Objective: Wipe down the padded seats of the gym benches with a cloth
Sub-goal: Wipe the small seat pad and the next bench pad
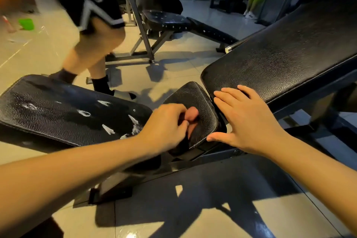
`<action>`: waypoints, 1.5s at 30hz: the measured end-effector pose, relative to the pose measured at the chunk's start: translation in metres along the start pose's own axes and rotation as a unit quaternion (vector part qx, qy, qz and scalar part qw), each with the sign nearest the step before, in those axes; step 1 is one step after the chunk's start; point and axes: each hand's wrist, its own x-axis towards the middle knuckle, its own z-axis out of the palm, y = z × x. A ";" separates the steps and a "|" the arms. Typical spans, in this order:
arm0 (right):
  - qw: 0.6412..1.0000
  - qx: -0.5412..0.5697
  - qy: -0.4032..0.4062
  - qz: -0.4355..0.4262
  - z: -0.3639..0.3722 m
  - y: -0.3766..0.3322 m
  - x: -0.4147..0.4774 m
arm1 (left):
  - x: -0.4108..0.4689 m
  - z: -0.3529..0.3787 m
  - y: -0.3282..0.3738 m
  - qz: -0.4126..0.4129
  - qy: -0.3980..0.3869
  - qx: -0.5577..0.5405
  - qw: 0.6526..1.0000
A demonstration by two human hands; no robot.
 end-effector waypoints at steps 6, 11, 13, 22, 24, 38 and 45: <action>1.000 0.000 -0.011 0.008 -0.001 -0.002 0.000 | 0.067 0.004 -0.037 -0.123 0.028 0.001 0.992; 1.000 -0.004 -0.009 0.002 -0.001 -0.002 0.001 | 0.001 0.000 0.009 0.090 -0.017 -0.034 0.995; 1.000 0.001 -0.009 0.002 -0.002 -0.002 0.001 | 0.012 0.001 0.005 0.099 -0.001 -0.025 0.995; 0.999 -0.003 -0.046 0.019 -0.006 -0.003 0.001 | 0.073 0.003 -0.001 -0.049 0.038 -0.015 0.998; 0.999 -0.003 -0.043 0.019 -0.006 -0.003 0.001 | 0.027 -0.003 0.018 0.048 0.006 -0.026 0.998; 0.999 -0.009 -0.042 0.033 -0.007 -0.004 0.001 | 0.052 -0.005 0.004 0.016 -0.023 -0.019 0.999; 0.998 -0.010 -0.041 0.038 -0.007 -0.005 0.002 | 0.017 -0.013 0.003 0.066 -0.099 0.058 0.991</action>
